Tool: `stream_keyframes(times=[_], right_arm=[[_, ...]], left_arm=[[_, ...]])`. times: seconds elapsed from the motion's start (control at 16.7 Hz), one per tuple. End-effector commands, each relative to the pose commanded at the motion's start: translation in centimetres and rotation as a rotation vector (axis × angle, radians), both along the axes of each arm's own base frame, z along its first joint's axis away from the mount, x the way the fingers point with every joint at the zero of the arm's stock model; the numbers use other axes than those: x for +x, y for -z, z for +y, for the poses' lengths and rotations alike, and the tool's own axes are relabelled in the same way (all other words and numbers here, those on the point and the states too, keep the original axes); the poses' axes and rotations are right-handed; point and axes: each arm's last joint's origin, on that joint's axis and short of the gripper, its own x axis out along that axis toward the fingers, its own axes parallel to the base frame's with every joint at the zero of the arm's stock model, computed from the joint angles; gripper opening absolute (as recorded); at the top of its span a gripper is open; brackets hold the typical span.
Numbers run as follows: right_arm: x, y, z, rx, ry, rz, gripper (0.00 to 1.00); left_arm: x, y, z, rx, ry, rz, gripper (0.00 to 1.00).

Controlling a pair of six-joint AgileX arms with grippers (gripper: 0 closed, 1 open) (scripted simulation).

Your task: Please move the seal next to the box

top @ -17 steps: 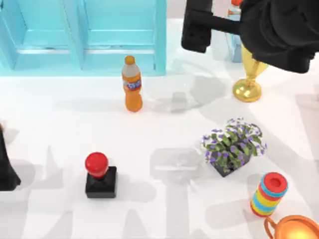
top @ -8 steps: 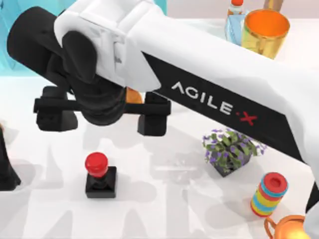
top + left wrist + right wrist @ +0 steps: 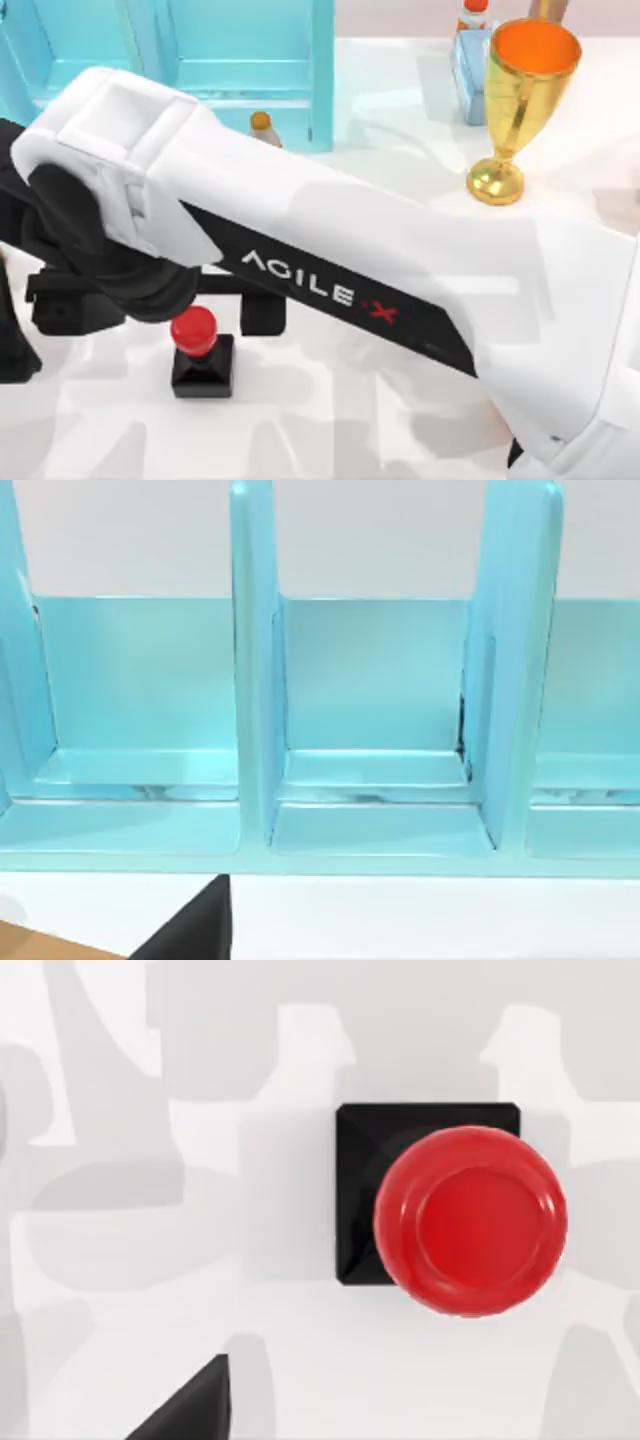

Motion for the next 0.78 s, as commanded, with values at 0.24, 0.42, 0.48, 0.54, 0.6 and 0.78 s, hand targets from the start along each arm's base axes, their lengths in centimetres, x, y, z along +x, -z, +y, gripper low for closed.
stream_keyframes(times=[0.24, 0.42, 0.48, 0.54, 0.6, 0.78], right_arm=[[0.2, 0.2, -0.1, -0.001, 0.003, 0.002, 1.0], [0.8, 1.7, 0.1, -0.001, 0.0, 0.001, 1.0], [1.2, 2.7, 0.2, -0.002, 0.0, 0.001, 1.0], [1.6, 3.9, 0.3, 0.0, 0.0, 0.0, 1.0], [1.9, 5.1, 0.3, 0.003, 0.0, -0.001, 1.0], [2.7, 8.4, 0.1, 0.002, 0.0, -0.001, 1.0]], left_arm=[[0.0, 0.0, 0.0, 0.0, 0.0, 0.0, 1.0], [0.0, 0.0, 0.0, 0.0, 0.0, 0.0, 1.0], [0.0, 0.0, 0.0, 0.0, 0.0, 0.0, 1.0], [0.0, 0.0, 0.0, 0.0, 0.0, 0.0, 1.0], [0.0, 0.0, 0.0, 0.0, 0.0, 0.0, 1.0], [0.0, 0.0, 0.0, 0.0, 0.0, 0.0, 1.0]])
